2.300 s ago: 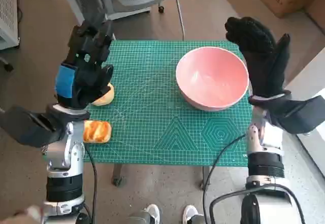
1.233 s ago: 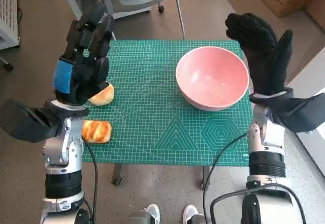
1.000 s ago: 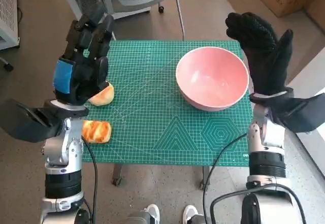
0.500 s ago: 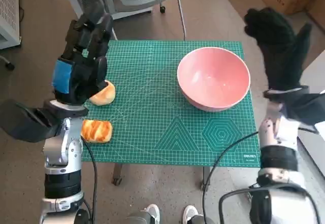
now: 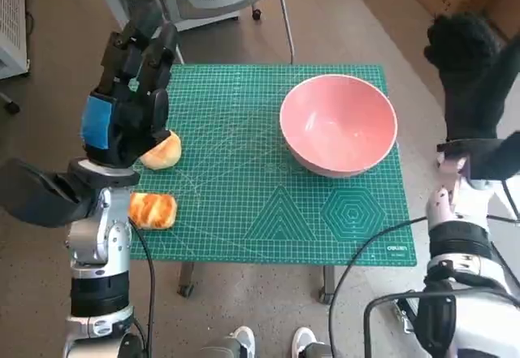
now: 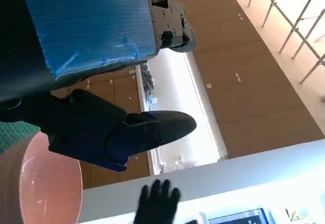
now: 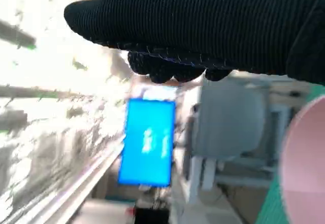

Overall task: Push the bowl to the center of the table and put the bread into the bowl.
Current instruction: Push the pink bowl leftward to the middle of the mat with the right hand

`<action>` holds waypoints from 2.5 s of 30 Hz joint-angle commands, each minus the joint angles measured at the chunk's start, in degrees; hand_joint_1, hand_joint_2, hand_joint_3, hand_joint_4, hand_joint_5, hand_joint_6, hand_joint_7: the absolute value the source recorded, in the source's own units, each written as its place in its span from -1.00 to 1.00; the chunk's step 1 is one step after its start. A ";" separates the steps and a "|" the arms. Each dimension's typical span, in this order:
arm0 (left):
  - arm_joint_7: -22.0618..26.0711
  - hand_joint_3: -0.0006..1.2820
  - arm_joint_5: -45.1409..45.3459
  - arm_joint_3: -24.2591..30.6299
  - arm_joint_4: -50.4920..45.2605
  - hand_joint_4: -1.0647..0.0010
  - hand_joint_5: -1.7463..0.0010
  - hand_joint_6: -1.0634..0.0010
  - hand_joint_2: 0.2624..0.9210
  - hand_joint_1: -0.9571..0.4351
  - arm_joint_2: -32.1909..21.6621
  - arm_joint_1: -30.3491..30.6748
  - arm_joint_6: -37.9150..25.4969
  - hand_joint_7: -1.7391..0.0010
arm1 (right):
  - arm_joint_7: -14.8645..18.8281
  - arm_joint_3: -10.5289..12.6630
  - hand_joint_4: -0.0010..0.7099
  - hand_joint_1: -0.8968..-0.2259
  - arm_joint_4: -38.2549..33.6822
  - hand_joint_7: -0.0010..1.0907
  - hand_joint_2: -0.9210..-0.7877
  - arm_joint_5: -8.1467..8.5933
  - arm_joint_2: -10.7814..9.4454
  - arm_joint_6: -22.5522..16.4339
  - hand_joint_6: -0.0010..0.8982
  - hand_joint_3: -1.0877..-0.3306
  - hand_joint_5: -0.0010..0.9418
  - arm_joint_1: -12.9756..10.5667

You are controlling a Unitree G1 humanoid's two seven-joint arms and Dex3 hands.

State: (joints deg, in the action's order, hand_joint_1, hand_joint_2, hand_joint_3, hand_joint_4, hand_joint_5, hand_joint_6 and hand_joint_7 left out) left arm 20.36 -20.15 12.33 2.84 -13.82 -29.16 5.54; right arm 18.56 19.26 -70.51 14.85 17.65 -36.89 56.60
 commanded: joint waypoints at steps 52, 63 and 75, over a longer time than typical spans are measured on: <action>-6.38 -0.18 1.26 3.54 -14.93 0.79 0.97 1.00 1.00 -0.57 -2.59 12.57 -2.85 0.32 | -6.66 -3.11 -0.44 -0.03 -5.51 -0.92 -1.00 -8.13 -15.45 18.87 -0.25 -0.32 -0.98 1.58; -6.36 -0.19 2.64 4.60 -16.09 0.78 0.98 1.00 1.00 -0.57 -3.44 14.57 -1.87 0.36 | -6.33 -3.60 -0.42 -0.11 -6.03 -0.90 -1.00 -9.05 -17.70 19.53 -0.22 -0.24 -0.98 2.37; -7.15 -0.17 3.71 4.68 -16.18 0.78 0.98 1.00 1.00 -0.55 -3.31 15.54 -1.39 0.40 | -4.62 -4.15 -0.42 0.02 -5.32 -0.90 -1.00 -9.41 -16.88 18.37 -0.23 -0.30 -0.99 2.92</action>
State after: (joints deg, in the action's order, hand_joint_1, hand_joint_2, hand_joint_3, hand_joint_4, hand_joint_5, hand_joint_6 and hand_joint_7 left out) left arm 13.41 -17.12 16.78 -12.45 -16.71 -14.25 3.23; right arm 13.22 15.44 -75.44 6.25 0.12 -18.57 59.64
